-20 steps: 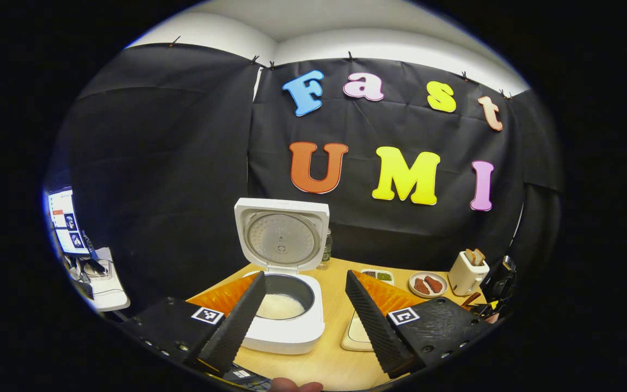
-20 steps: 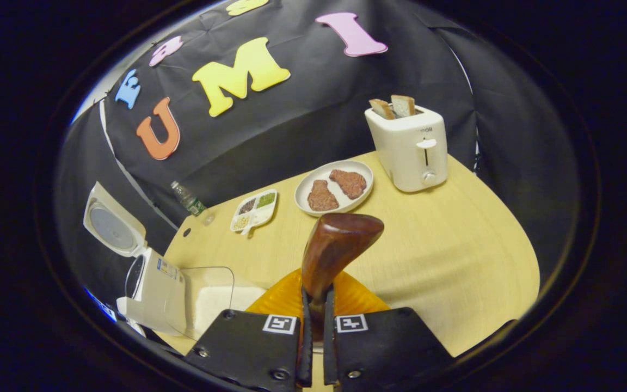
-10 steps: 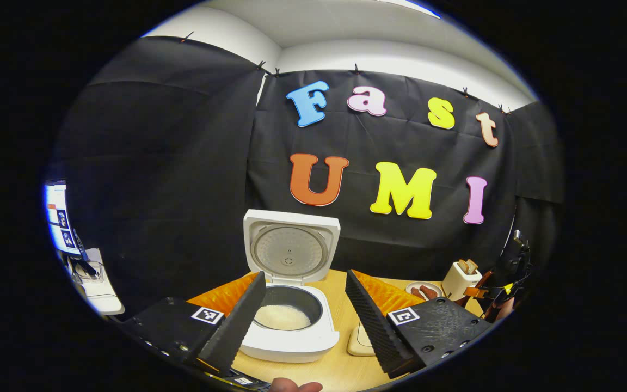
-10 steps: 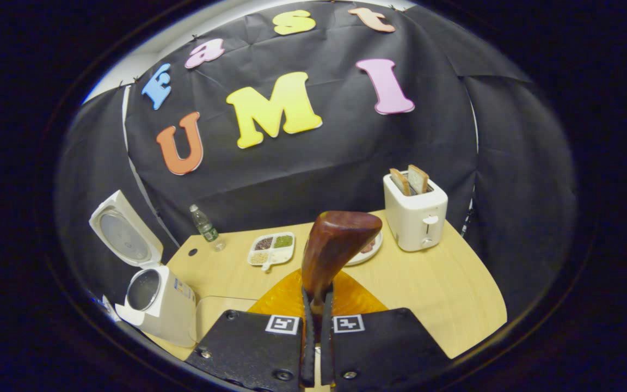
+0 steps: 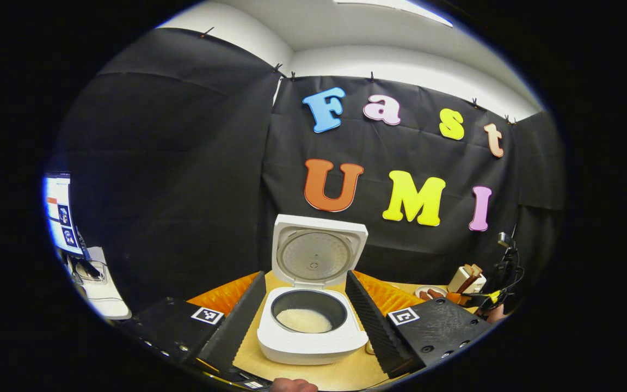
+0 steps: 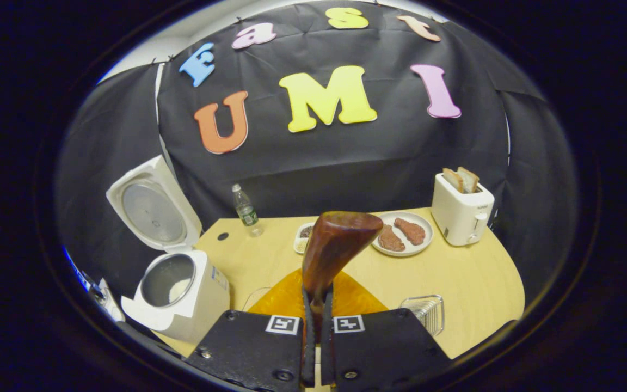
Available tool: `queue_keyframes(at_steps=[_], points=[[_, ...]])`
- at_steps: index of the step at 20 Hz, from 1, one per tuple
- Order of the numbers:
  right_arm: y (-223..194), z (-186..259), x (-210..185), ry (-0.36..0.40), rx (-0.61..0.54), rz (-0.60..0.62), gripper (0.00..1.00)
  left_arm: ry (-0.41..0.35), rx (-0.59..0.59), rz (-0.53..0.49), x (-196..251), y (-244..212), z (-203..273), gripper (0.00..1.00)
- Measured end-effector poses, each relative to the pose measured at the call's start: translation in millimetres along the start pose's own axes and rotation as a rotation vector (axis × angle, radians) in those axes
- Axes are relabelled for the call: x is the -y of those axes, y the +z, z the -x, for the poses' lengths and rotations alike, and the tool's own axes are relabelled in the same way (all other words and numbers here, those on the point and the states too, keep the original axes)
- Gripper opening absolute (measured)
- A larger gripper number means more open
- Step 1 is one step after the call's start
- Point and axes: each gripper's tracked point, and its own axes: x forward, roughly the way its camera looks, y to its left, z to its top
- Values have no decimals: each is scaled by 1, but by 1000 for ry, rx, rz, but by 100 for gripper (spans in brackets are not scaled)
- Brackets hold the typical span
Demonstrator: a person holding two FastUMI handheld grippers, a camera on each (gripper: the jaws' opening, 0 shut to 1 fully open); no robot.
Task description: Close the left gripper, press the button to open the rice cooker; take a wooden spoon from the chopstick holder with the right hand, scoop a spoonful of rice and pour it into the rice cooker, then put the wooden spoon back into the chopstick holder.
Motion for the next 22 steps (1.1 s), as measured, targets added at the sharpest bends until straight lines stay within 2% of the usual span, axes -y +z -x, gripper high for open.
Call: queue_keyframes(at_steps=[8,10,15,22], points=[[-73,-33,6,-153,-53,319,9,26,-65,-13,-26,-18,6,94],[-88,-32,-2,-154,-52,337,10,28,-87,-20,-30,-24,6,94],[-102,-41,-31,-65,-62,188,9,29,-118,-15,-29,-30,9,94],[-105,-49,-61,59,-99,-148,10,40,-137,-40,-26,-32,14,94]])
